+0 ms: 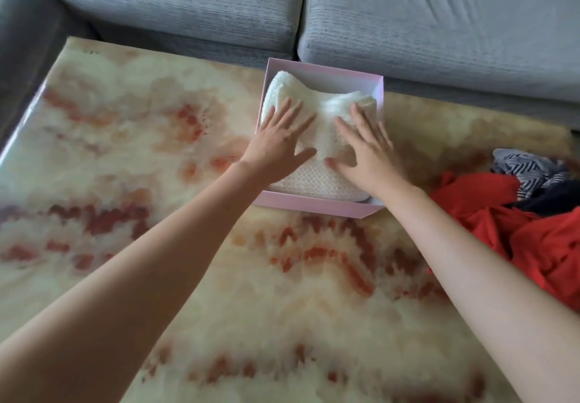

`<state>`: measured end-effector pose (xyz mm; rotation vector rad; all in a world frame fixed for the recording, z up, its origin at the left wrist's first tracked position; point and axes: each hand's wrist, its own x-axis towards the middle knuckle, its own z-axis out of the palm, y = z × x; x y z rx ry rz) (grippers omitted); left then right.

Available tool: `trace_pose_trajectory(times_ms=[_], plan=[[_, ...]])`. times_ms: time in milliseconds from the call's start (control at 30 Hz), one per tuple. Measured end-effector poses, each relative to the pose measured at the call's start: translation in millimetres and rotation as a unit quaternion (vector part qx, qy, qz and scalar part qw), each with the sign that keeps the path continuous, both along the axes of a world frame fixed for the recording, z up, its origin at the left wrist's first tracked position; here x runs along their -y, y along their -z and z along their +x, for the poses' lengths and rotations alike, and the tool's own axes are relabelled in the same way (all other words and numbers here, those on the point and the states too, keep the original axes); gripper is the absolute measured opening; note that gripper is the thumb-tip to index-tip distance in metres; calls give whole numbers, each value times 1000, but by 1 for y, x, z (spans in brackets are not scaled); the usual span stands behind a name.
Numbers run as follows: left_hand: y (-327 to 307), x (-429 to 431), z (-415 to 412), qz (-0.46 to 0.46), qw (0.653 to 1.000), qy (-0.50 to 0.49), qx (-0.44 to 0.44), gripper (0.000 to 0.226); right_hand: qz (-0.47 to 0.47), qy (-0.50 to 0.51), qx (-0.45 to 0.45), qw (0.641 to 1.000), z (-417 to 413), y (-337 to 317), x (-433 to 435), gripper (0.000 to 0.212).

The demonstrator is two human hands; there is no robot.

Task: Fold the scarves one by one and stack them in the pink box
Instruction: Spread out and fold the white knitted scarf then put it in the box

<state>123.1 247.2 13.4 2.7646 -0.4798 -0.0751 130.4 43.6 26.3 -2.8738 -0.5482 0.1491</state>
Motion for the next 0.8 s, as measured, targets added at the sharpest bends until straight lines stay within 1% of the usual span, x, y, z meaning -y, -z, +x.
trace_pose_trajectory(times_ms=[33, 67, 133, 200, 267, 333, 367, 467, 567, 600, 633, 667, 700, 733, 800], plan=[[5, -3, 0, 31, 998, 8, -51, 79, -67, -3, -43, 997, 5, 4, 4, 87], [9, -5, 0, 73, 994, 11, -79, 86, -114, 6, -68, 991, 10, 7, 7, 94], [14, -6, 6, 130, 987, 4, -94, 88, -168, 20, -78, 983, 24, 11, 7, 103], [16, -5, 20, 134, 985, -22, -104, 85, -189, 26, -94, 977, 42, 10, 6, 108], [18, -3, 31, 152, 982, -36, -103, 82, -189, 33, -120, 974, 55, 10, 5, 112], [22, -2, 35, 187, 977, -39, -96, 82, -180, 34, -135, 974, 57, 15, 5, 112], [24, -2, 36, 191, 976, -38, -97, 82, -172, 35, -141, 974, 56, 18, 6, 111], [13, -6, 32, 138, 986, -31, -89, 82, -137, 28, -138, 980, 51, 16, 8, 108], [-2, -12, 19, 115, 993, -7, 23, 73, -92, -10, -90, 992, 37, -4, 16, 107], [-5, -14, 13, 94, 994, 4, 47, 69, -70, -20, -88, 993, 29, -12, 18, 106], [-5, -16, 6, 65, 996, 19, 50, 65, -53, -26, -96, 994, 21, -19, 22, 105], [-4, -17, 0, 39, 998, 35, 40, 63, -49, -38, -102, 993, 13, -23, 26, 105], [0, -18, -6, 30, 998, 45, 20, 64, -64, -61, -96, 991, 7, -23, 29, 106], [3, -19, -10, 45, 998, 47, -7, 70, -92, -89, -86, 988, 5, -19, 32, 109], [9, -20, -11, 126, 989, 41, -62, 87, -151, -112, -88, 978, 7, -6, 34, 117]])
